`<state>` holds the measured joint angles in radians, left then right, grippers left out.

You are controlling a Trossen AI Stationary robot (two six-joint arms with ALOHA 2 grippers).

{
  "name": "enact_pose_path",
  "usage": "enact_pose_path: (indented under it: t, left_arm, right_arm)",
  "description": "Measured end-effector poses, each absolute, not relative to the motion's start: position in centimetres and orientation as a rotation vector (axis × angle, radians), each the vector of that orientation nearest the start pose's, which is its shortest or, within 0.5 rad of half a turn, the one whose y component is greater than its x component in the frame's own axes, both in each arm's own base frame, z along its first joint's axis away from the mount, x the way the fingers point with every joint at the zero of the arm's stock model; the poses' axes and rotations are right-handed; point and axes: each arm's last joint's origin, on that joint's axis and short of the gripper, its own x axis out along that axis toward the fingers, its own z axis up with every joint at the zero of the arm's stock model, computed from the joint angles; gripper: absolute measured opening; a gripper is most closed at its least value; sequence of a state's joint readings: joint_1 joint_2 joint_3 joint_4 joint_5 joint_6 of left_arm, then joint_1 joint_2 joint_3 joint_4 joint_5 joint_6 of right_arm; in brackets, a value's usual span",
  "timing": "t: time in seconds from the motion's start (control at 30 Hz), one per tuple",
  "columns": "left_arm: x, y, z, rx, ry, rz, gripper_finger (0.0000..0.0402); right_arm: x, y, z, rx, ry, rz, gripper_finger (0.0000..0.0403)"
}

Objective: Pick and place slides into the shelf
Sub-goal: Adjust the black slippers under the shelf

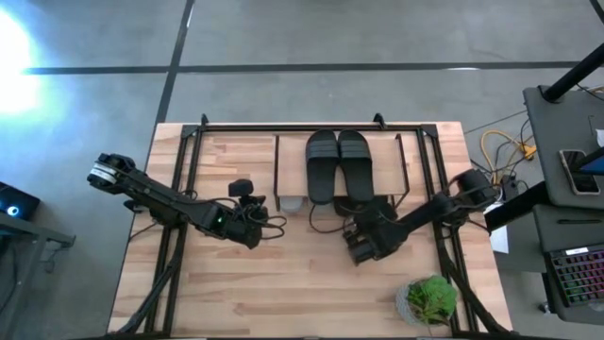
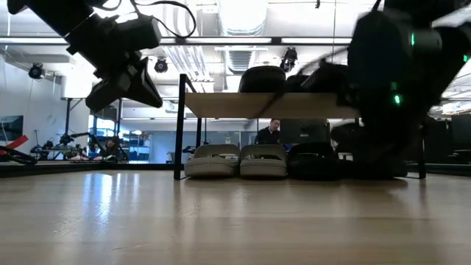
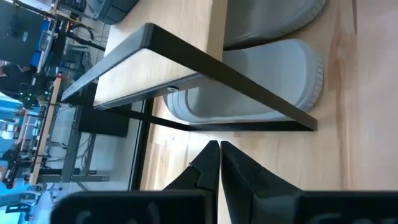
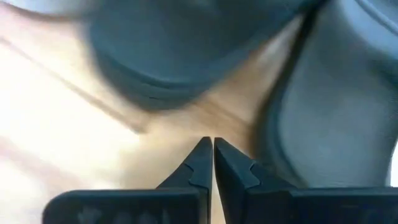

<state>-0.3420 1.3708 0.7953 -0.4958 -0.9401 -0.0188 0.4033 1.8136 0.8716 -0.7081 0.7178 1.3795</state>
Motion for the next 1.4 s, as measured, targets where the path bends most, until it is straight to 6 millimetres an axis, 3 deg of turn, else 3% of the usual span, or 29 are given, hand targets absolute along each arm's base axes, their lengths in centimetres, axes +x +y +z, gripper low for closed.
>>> enact_pose_path:
  t: [0.13,0.23,0.4,0.53,0.63,0.77,0.97,1.1,1.4]
  left_arm:
    - [24.2,-6.1,21.3,0.594,0.85,0.516,0.0]
    - [24.7,-6.2,22.2,0.505,0.821,0.44,0.0]
    - [25.8,-6.0,23.7,0.361,0.701,0.375,0.0]
    - [27.0,-6.2,26.0,0.199,0.55,0.267,0.0]
    - [27.6,-6.4,29.2,-0.03,0.349,0.141,0.0]
    - [27.0,-6.5,32.8,-0.204,0.158,0.058,0.0]
    - [25.0,-6.1,35.3,-0.453,0.024,0.029,0.0]
    - [24.6,-6.5,35.5,-0.419,0.045,-0.113,0.0]
    - [25.0,-6.6,34.8,-0.426,0.079,-0.141,0.0]
  right_arm:
    - [26.9,10.5,13.3,0.266,0.866,-0.92,0.0009]
    - [27.7,12.3,16.7,0.198,0.847,-0.751,0.0009]
    - [25.8,14.4,22.7,0.231,0.801,-0.49,0.0009]
    - [23.7,12.8,26.9,0.365,0.712,-0.317,0.0008]
    - [22.5,10.5,30.2,0.565,0.66,-0.165,0.0008]
    - [19.4,8.2,34.3,0.782,0.484,-0.151,0.0009]
    - [16.1,8.0,38.7,0.54,0.102,-0.021,0.0009]
    - [16.0,8.3,39.4,0.42,0.038,0.118,0.0008]
    - [18.4,9.1,36.6,0.424,0.237,0.091,0.0008]
